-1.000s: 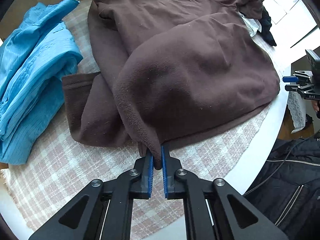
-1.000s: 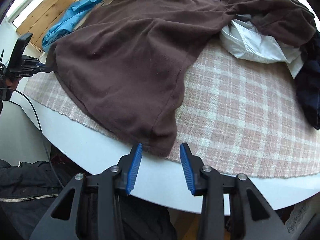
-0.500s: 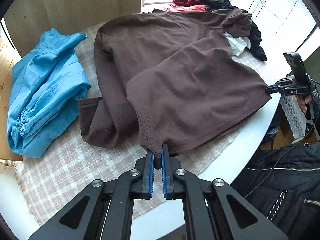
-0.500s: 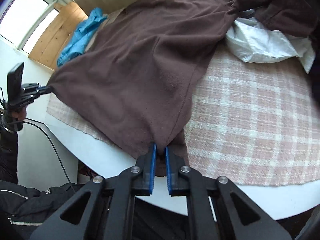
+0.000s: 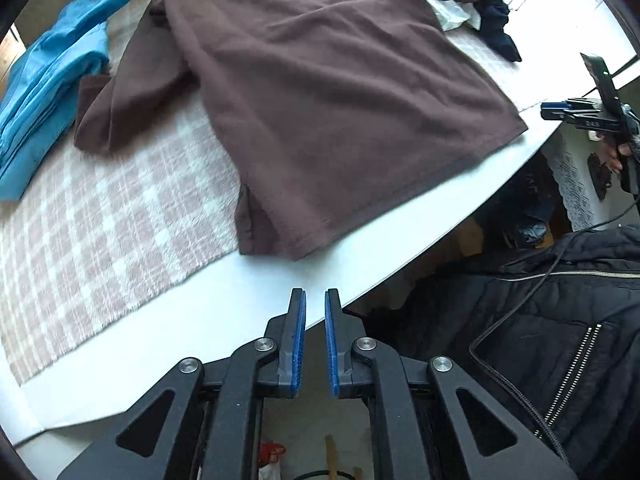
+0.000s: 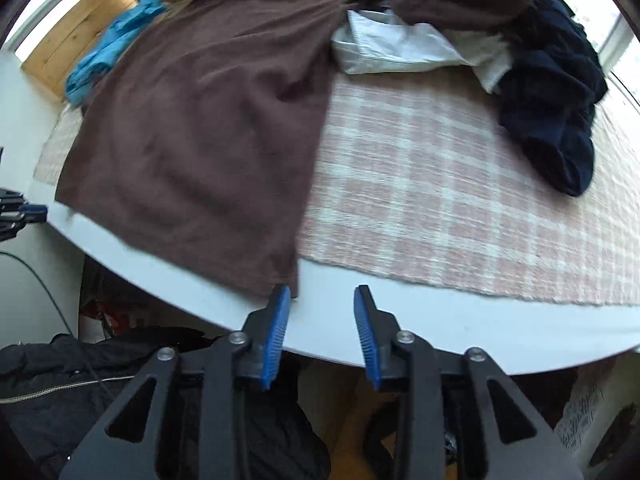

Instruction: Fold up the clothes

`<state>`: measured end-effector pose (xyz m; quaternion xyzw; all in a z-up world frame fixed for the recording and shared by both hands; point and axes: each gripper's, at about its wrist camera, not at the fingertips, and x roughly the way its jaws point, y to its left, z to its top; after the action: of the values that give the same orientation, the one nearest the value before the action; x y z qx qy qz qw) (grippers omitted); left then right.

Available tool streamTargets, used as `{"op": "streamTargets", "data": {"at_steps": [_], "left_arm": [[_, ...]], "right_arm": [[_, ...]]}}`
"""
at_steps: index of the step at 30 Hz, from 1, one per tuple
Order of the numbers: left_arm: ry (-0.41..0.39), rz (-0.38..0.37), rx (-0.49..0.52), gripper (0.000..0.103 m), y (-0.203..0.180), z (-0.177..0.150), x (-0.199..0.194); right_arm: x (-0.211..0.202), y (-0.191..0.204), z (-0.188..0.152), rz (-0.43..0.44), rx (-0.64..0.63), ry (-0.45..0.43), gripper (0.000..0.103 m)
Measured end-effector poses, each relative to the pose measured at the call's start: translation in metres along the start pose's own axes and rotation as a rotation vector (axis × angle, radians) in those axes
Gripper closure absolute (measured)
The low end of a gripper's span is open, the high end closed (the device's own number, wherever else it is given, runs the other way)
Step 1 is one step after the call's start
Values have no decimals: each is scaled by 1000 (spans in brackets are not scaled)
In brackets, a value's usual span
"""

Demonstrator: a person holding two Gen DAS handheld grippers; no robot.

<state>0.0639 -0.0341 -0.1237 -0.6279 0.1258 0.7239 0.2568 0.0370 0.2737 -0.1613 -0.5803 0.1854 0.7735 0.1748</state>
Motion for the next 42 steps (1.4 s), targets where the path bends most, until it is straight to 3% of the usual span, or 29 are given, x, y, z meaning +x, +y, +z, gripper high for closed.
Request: {"op": "streamTargets", "data": {"at_steps": [3,6,8,11,14,16,19,22,26,33,35,36,40,42], "left_arm": [[-2,64,3,93,5,-1,7],[0,161,79,93,3,6,13],[-19,185,119,93,3,11,14],[-32,162,148,90,5,20,19],[-11,220,157,86,10,29,27],[-10,220,146,85,15,36,27],[-6,172,118,85,24,43,25],[-1,124,94,97,33,48,22],[-17,66,21,98,49,49,2],[-150,-64,-88,98,70,35,-59],[-181,-60,-108,98,77,26,-74],[-199,-73,-125,98,70,26,-80],[-257,-125,-185,98,63,14,-93],[-230,-136,-240,98,64,8,-71]], "right_arm": [[7,8,-1,20,-41,7,67],[18,17,-6,57,-20,34,67],[19,11,-9,78,14,43,67],[15,3,-12,117,66,41,67],[8,0,-15,96,59,31,67],[4,-4,-18,92,57,26,67],[3,-7,-18,86,60,13,67],[7,-6,-14,69,59,11,67],[16,0,-10,65,45,9,67],[36,19,1,19,-54,-2,69],[33,18,4,82,-28,-1,92],[31,17,5,123,-7,0,96],[-9,-16,3,306,150,-85,96],[-17,-42,-6,299,222,-91,96]]}}
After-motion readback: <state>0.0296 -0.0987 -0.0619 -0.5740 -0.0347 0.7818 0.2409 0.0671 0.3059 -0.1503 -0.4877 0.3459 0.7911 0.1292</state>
